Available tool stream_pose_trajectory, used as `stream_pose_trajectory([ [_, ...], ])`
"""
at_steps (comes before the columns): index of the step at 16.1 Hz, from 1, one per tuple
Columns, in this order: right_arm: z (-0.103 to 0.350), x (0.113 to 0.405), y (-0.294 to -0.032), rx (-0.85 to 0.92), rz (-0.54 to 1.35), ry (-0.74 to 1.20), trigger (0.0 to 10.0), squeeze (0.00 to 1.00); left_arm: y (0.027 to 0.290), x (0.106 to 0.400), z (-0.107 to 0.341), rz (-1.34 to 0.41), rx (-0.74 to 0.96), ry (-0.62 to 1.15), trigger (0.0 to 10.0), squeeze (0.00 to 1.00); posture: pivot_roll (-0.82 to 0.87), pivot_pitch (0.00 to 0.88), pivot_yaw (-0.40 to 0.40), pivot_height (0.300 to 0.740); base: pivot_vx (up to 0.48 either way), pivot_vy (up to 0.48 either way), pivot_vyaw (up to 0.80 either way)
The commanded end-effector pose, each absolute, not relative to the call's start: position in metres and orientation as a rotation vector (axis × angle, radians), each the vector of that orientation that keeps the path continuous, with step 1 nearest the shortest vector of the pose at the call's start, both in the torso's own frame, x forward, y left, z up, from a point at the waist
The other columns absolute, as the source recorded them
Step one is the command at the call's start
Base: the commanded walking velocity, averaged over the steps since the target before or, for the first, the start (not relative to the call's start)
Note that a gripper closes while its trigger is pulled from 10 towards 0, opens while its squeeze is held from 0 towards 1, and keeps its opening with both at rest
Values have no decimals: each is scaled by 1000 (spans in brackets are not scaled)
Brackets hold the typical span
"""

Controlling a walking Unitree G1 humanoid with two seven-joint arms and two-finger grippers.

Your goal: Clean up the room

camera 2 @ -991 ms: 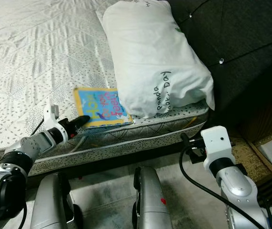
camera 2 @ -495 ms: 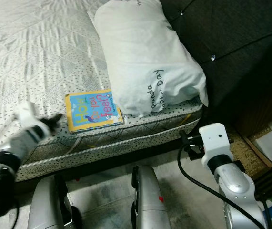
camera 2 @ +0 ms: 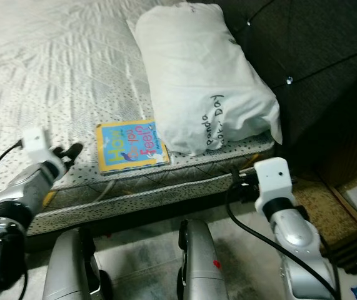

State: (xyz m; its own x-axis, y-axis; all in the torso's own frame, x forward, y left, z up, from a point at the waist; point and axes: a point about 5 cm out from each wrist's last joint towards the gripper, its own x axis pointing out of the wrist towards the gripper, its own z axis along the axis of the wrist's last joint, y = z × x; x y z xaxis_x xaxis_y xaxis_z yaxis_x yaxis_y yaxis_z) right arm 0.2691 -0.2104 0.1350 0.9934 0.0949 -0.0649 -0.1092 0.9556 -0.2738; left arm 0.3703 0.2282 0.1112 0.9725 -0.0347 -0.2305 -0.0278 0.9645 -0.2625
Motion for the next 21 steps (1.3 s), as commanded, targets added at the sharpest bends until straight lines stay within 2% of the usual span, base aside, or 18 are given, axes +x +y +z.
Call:
stream_pose_trajectory([
  [1, 132, 271, -206, -275, 108, 54, 10000, 0, 216, 370, 112, -40, -251, 193, 10000, 1000, -202, 141, -33, 550, 0, 0, 0],
  [4, 129, 276, -198, -263, 126, 45, 10000, 0, 188, 362, 109, -130, -192, 123, 10000, 1000, -178, 139, -25, 550, 0, 0, 0],
  [6, 128, 280, -197, -259, 121, 39, 10000, 0, 173, 352, 90, -167, -264, 204, 10000, 1000, -165, 141, -21, 550, 0, 0, 0],
  [9, 128, 282, -196, -258, 120, 34, 10000, 0, 160, 345, 77, -190, -328, 297, 10000, 1000, -168, 138, -13, 550, 0, 0, 0],
  [13, 128, 284, -196, -260, 113, 23, 10000, 0, 150, 332, 68, -271, -303, 377, 10000, 1000, -168, 138, -12, 550, 0, 0, 0],
  [21, 129, 288, -193, -260, 122, 12, 10000, 0, 119, 328, 71, -411, -281, 455, 10000, 1000, -170, 128, -11, 550, 0, 0, 0],
])
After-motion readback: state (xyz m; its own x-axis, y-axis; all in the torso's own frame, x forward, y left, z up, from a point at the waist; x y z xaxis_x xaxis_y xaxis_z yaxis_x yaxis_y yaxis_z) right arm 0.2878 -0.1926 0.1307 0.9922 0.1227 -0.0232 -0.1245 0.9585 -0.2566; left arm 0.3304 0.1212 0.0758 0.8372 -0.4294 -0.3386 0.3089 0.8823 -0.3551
